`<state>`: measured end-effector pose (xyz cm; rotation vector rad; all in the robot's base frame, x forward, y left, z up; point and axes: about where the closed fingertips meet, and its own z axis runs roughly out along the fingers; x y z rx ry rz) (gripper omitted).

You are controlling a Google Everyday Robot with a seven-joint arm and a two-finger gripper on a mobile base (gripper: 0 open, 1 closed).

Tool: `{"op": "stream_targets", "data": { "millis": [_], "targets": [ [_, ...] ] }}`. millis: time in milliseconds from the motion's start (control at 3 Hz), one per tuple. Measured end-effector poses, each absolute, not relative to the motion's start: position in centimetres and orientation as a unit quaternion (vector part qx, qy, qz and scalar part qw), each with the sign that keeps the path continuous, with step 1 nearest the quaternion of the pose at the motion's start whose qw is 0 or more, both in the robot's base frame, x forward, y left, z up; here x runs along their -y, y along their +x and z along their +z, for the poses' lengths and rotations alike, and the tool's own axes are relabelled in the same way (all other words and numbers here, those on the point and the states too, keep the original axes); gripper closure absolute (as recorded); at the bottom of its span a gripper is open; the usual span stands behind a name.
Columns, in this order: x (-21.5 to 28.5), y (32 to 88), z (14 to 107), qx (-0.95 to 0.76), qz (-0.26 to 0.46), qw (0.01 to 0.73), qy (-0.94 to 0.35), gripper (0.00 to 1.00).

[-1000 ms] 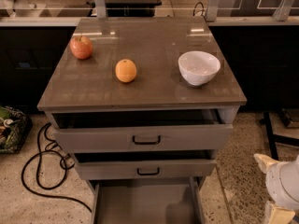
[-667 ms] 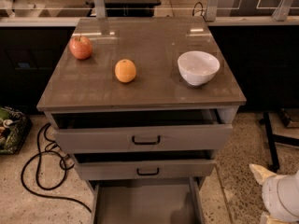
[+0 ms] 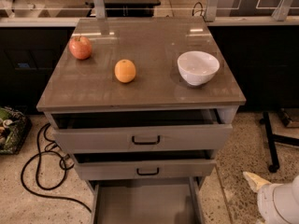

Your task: Close bottom drawer

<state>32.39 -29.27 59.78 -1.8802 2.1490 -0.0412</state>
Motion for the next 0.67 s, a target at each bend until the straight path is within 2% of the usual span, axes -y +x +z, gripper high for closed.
{"op": "stream_targets", "data": {
  "millis": [667],
  "targets": [
    [29.0,33.0,55.0,-0.748,-0.004,0.126,-0.651,0.0]
  ]
}}
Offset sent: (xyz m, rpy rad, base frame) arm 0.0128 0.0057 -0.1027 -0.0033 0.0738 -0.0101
